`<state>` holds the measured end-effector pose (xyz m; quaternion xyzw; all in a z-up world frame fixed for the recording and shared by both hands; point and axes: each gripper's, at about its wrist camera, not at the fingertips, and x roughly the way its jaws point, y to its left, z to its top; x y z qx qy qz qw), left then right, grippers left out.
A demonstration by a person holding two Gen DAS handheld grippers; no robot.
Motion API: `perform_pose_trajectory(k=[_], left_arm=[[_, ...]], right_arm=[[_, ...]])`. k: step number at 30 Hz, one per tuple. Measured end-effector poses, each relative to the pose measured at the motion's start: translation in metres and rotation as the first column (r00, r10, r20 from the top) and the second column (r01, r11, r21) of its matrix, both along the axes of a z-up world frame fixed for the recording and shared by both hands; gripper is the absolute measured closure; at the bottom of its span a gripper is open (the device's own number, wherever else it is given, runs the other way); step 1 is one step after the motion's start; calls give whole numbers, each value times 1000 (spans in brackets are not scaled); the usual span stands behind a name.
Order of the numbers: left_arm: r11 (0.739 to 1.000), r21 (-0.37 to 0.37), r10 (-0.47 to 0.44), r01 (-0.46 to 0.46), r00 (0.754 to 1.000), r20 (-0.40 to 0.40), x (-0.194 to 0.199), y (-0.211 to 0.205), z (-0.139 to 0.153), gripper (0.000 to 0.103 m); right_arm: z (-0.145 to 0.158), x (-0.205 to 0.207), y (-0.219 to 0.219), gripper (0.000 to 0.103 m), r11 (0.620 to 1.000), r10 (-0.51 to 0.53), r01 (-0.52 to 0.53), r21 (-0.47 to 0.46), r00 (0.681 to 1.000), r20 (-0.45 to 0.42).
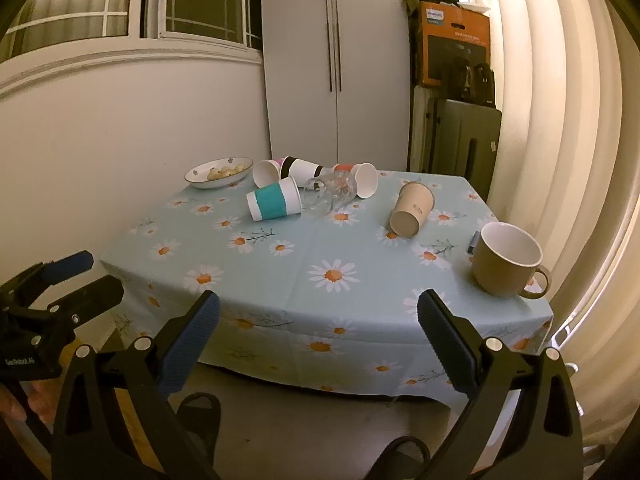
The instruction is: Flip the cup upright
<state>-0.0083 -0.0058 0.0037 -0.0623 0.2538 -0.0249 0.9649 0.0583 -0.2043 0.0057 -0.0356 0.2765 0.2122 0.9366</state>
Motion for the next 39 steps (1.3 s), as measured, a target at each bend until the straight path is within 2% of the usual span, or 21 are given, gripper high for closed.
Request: perform_pose_trajectory(k=[3, 8, 10, 13, 15, 17, 20, 21, 23, 27, 31, 35, 39], left_arm=[[999, -33, -12, 11, 1000, -17, 6, 4, 1, 7], [998, -64, -13, 6, 994, -104, 33, 12, -2, 7], [994, -109, -37, 21, 988, -152, 49, 18, -6, 7], [980, -192, -99, 60, 975, -201, 78, 23, -8, 7], [966, -238, -149, 97, 967, -208, 96, 22, -7, 7], [951, -280, -193, 130, 958, -214, 115, 21, -4, 7], [916, -361, -263, 175, 941, -213, 147, 18, 0, 7], [902, -387, -285, 189, 936, -208, 160, 16, 1, 7], [886, -418, -302, 198, 932, -198, 177, 16, 1, 7], [818, -526, -384, 231, 901, -202, 220, 12, -5, 7], [765, -598, -445, 237, 867, -225, 258, 6, -17, 7], [716, -662, -475, 224, 851, -226, 288, 5, -28, 7], [689, -695, -492, 206, 837, -240, 306, 5, -38, 7]], right_arm=[[1, 11, -4, 5, 1000, -8, 9, 30, 999, -40], [5, 54, -17, 5, 992, -47, 63, 112, 989, -141], [7, 77, -23, 5, 986, -47, 75, 148, 982, -185], [13, 113, -26, 5, 982, -87, 125, 142, 964, -251], [17, 135, -27, 5, 978, -90, 137, 156, 957, -275], [24, 163, -24, 5, 982, -101, 141, 126, 954, -282], [26, 205, -20, 5, 987, -103, 138, 82, 936, -336], [25, 224, -20, 5, 986, -109, 147, 73, 919, -379], [21, 248, -24, 5, 982, -108, 161, 96, 904, -414], [13, 295, -32, 6, 973, -153, 214, 84, 875, -459], [-11, 338, -39, 17, 968, -173, 246, 52, 803, -570], [-30, 362, -40, 26, 968, -210, 250, -18, 767, -606], [-49, 380, -41, 29, 968, -217, 248, -45, 733, -645]])
